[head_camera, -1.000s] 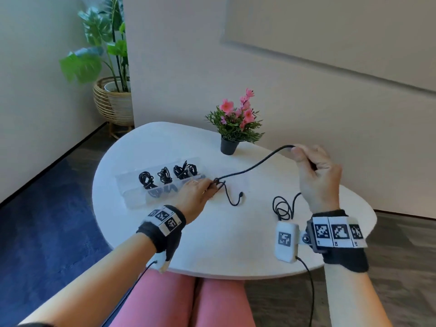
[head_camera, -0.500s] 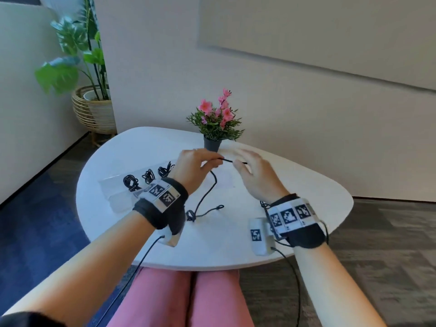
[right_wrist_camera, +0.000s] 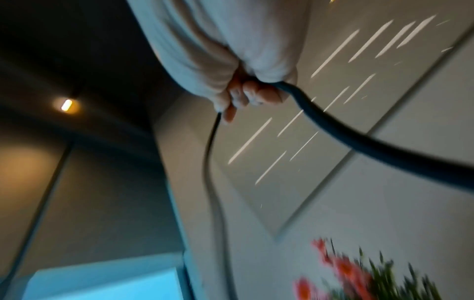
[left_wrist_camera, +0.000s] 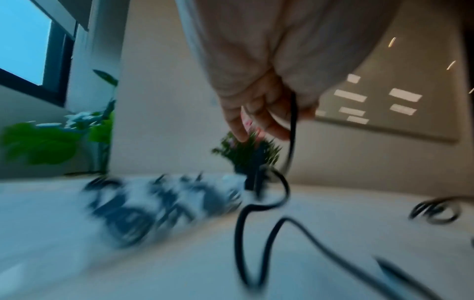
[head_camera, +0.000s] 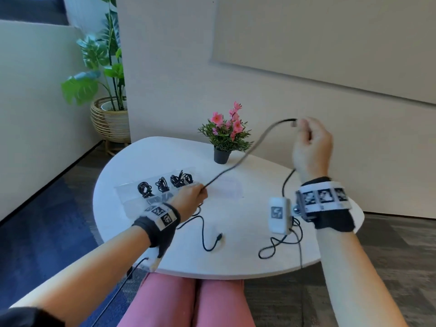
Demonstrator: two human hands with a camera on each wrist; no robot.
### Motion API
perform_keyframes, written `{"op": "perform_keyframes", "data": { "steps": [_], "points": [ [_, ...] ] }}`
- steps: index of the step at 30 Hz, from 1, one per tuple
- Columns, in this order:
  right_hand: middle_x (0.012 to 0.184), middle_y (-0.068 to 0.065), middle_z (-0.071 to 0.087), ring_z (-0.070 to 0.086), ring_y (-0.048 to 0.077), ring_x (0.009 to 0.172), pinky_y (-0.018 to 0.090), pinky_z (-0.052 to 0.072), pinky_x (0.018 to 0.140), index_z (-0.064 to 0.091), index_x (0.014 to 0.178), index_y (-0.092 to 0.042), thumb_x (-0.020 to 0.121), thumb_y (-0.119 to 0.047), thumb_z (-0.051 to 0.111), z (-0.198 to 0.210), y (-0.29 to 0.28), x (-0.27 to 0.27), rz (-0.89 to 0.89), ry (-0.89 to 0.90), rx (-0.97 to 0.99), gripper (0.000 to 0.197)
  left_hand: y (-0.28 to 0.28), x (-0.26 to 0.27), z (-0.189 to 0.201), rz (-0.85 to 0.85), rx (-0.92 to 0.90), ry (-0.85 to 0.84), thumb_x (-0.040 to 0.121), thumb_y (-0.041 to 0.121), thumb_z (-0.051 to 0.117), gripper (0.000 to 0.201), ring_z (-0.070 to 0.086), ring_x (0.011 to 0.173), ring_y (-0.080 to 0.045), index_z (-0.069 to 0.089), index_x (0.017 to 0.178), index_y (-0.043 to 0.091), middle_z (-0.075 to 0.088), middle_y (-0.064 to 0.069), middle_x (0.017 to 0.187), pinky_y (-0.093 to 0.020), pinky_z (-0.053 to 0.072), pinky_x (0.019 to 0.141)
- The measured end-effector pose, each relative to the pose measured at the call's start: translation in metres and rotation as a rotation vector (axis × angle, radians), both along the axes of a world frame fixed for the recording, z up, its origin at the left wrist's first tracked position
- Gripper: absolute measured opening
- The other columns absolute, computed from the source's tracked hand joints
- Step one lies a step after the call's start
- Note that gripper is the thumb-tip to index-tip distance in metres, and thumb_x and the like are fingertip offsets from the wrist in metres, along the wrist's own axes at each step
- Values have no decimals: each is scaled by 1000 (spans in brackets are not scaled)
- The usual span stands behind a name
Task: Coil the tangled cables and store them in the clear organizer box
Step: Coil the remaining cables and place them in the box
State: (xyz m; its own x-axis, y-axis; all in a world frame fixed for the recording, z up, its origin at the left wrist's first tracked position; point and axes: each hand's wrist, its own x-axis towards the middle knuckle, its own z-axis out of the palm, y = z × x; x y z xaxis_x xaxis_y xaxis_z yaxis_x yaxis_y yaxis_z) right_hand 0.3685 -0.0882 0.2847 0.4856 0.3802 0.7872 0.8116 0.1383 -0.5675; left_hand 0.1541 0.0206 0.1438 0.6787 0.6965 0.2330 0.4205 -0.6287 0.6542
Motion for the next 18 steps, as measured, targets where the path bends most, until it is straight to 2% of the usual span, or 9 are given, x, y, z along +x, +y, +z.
{"op": "perform_keyframes", "data": {
  "steps": [2, 4, 7, 9, 11, 12, 14, 16, 18],
  "points": [
    [90, 1, 62, 53, 10, 83, 19, 39, 76, 67, 92, -2, 95, -19, 43, 8, -8, 22, -71, 62, 62, 29, 8, -19, -17, 46, 27, 11, 97, 13, 42, 19, 55, 72, -16, 60, 91, 13, 57, 1, 80, -21, 39, 64],
    [88, -1, 60, 52, 11, 81, 19, 39, 74, 66, 92, 0, 94, -19, 41, 10, -16, 41, -168, 107, 113, 31, 20, -34, -24, 111, 82, 94, 97, 19, 45, 20, 56, 74, -16, 63, 92, 19, 59, 6, 80, -25, 41, 67],
    [89, 9, 63, 50, 13, 82, 9, 35, 69, 66, 95, 3, 93, -16, 40, 14, -28, 67, -289, 162, 153, 32, 39, -54, -28, 203, -51, 116, 96, 20, 46, 20, 62, 77, -20, 59, 82, 20, 67, 1, 86, -31, 50, 74],
    [97, 20, 67, 51, 15, 82, 14, 35, 68, 67, 98, 2, 94, -15, 42, 13, -31, 80, -331, 169, 51, 30, 46, -61, -24, 245, -167, 38, 97, 19, 45, 26, 65, 70, -20, 59, 75, 18, 71, -5, 87, -36, 54, 72],
    [100, 28, 64, 53, 26, 83, 27, 37, 73, 66, 97, 4, 94, -18, 44, 6, -26, 84, -374, 136, -153, 31, 45, -60, -9, 264, -209, -15, 97, 22, 44, 31, 63, 64, -20, 59, 70, 18, 71, -9, 83, -28, 50, 59],
    [103, 30, 61, 54, 34, 90, 34, 39, 78, 65, 99, 3, 93, -20, 43, 1, -21, 83, -398, 106, -275, 33, 41, -56, 3, 265, -211, -13, 97, 23, 44, 31, 61, 62, -20, 60, 71, 18, 69, -9, 80, -24, 44, 55],
    [120, 26, 55, 47, 40, 112, 44, 40, 91, 62, 114, -3, 93, -25, 45, -9, -10, 69, -443, 53, -519, 35, 33, -45, 29, 225, -129, 43, 94, 22, 49, 19, 57, 68, -20, 62, 81, 15, 65, -7, 81, -25, 40, 58],
    [131, 19, 52, 43, 36, 123, 45, 36, 99, 57, 124, -7, 94, -27, 50, -14, 0, 45, -331, -42, -609, 37, 25, -34, 51, 180, -35, 94, 89, 22, 54, 13, 56, 80, -21, 62, 94, 13, 64, -6, 89, -26, 41, 67],
    [130, 11, 57, 49, 25, 122, 29, 35, 98, 57, 124, -6, 95, -27, 51, -14, 8, 9, -46, -101, -598, 37, 19, -22, 68, 127, -12, 76, 86, 22, 57, 14, 57, 85, -18, 62, 97, 15, 64, -2, 92, -24, 42, 73]
  ]
}}
